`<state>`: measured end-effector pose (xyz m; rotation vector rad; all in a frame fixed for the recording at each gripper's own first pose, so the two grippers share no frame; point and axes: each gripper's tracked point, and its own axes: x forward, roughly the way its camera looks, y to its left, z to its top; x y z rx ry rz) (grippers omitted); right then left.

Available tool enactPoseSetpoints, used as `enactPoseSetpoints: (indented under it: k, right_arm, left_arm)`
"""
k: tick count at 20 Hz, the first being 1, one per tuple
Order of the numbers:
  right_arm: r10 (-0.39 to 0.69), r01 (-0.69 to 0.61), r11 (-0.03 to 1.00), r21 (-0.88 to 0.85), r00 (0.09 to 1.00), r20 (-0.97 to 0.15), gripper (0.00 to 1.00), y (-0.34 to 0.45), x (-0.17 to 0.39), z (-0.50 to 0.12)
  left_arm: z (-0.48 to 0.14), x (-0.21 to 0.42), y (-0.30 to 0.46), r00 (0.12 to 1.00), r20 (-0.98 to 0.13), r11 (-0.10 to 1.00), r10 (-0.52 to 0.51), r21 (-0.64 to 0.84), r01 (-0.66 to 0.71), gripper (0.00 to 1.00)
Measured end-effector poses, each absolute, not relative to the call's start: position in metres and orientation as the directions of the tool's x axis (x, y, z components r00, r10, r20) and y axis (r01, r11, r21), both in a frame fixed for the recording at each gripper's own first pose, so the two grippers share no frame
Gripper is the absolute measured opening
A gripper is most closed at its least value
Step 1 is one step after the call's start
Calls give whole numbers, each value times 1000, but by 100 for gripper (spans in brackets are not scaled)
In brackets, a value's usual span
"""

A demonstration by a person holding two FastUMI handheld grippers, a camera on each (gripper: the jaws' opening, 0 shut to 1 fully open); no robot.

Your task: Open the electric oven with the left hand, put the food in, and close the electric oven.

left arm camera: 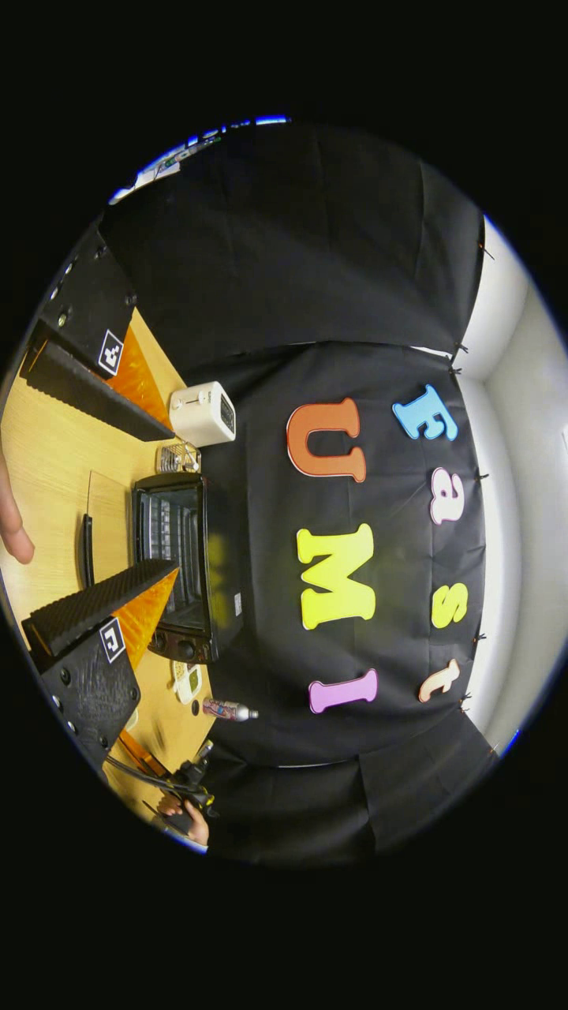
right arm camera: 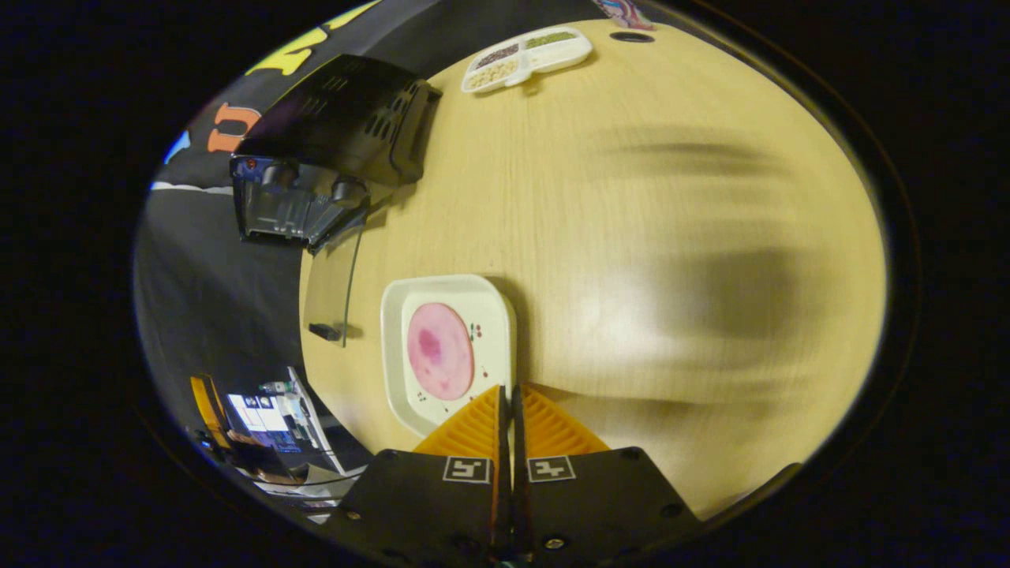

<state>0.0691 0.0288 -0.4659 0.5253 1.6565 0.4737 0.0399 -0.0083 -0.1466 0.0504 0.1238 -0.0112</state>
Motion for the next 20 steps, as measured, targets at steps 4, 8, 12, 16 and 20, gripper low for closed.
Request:
enactPoseSetpoints:
  k: [4,8,12,16,20]
  right_arm:
    - [578,88,815,572,-59,-814,4,15,76,-444]
    - [604,85,793,603,9,-797,4,24,84,-406]
    - [644,61,762,645,33,-764,4,58,83,-374]
    - [675,60,735,675,30,-737,2,102,84,-356]
    - [665,73,741,668,58,-744,2,149,92,-352]
  left_arm:
    - [-148,35,-2,993,-120,999,-10,50,17,95]
    - [-154,29,5,992,-126,999,-18,47,24,95]
    - [-154,20,15,992,-119,999,-33,25,36,95]
    - [-148,10,28,995,-97,999,-34,21,36,95]
    - [-147,1,42,997,-73,999,-32,33,35,95]
